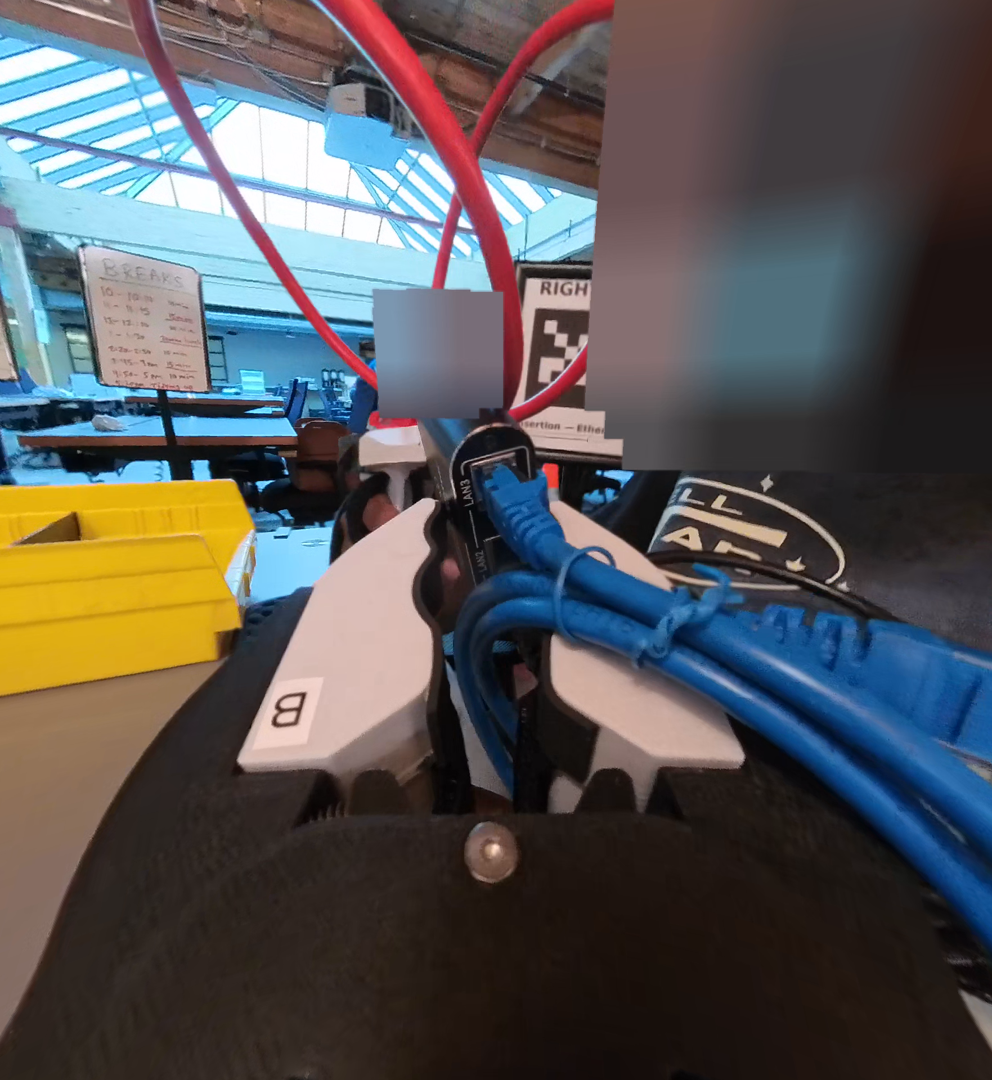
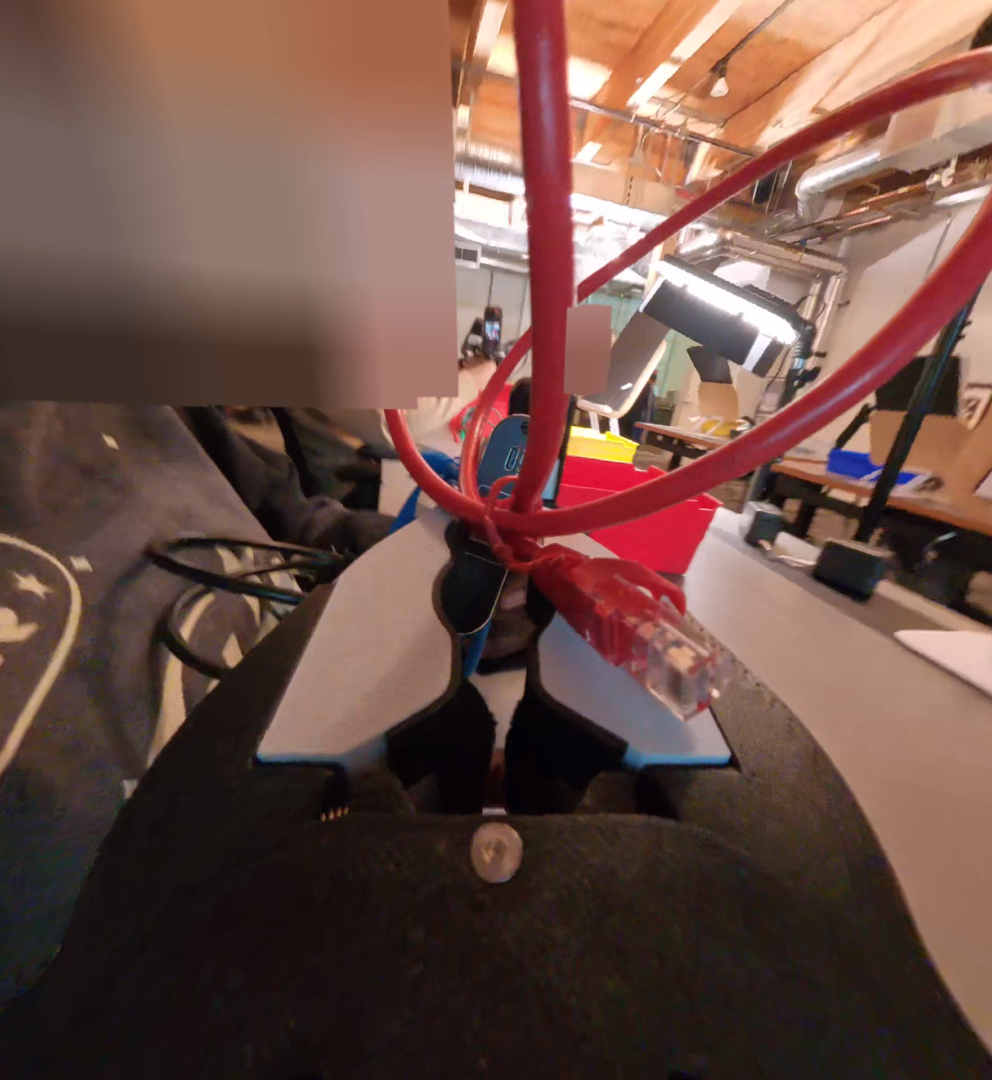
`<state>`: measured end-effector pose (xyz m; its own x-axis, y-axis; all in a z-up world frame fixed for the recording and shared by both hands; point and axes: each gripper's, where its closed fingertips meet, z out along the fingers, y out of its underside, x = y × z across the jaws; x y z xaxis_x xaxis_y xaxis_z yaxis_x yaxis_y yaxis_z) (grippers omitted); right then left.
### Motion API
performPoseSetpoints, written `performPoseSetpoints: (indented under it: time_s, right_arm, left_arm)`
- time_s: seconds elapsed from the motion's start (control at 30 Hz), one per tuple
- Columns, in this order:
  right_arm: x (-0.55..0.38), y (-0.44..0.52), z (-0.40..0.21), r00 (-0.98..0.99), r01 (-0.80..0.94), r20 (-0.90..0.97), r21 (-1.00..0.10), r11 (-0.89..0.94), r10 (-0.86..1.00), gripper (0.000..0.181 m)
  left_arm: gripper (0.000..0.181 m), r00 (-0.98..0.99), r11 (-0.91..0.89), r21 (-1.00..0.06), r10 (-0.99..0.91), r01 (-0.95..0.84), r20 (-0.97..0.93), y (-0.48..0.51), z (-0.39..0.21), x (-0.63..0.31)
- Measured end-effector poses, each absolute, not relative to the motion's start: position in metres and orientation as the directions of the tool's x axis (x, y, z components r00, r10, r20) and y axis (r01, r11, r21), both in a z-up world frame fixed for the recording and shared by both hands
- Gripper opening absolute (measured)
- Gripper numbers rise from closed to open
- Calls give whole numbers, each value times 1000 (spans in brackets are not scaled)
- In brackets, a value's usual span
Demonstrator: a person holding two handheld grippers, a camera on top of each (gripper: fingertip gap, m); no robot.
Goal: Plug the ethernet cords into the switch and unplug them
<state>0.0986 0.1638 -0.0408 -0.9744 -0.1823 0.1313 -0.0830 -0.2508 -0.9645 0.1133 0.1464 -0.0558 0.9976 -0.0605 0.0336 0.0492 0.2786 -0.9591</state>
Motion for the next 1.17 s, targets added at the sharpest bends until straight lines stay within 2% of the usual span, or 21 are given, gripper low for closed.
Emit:
performPoseSetpoints:
  time_s: [0.03,0.17,0.2,0.23,0.57,0.67,0.97,1.17]
  right_arm:
    - [100,164,-42,-969,-151,191,-960,-237,-158,17]
    - [104,165,-43,-917,-375,394,-905,-200,-62,22]
    - [105,165,-43,-905,-405,422,-892,-201,-50,24]
    - [105,165,-43,-893,-433,448,-878,-202,-32,20]
    - [101,168,-42,-766,-642,623,-734,-223,155,19]
    - [99,167,-42,-776,-631,606,-742,-227,175,19]
    - [86,167,-40,-868,-496,470,-832,-249,157,18]
    - [77,166,-36,-924,-379,345,-882,-282,164,17]
  left_arm:
    - [30,999,270,-963,-48,10,-3,147,-57,115]
    - [29,989,233,-961,14,-147,-148,148,-59,119]
    - [25,985,227,-959,21,-172,-172,148,-59,121]
    - [30,982,220,-957,33,-189,-186,148,-59,120]
    - [29,911,120,-909,162,-400,-380,150,-62,117]
    - [28,898,100,-901,189,-421,-399,149,-61,114]
    - [26,987,228,-967,129,-119,-91,147,-60,99]
    - [26,987,248,-966,158,-72,-33,146,-58,92]
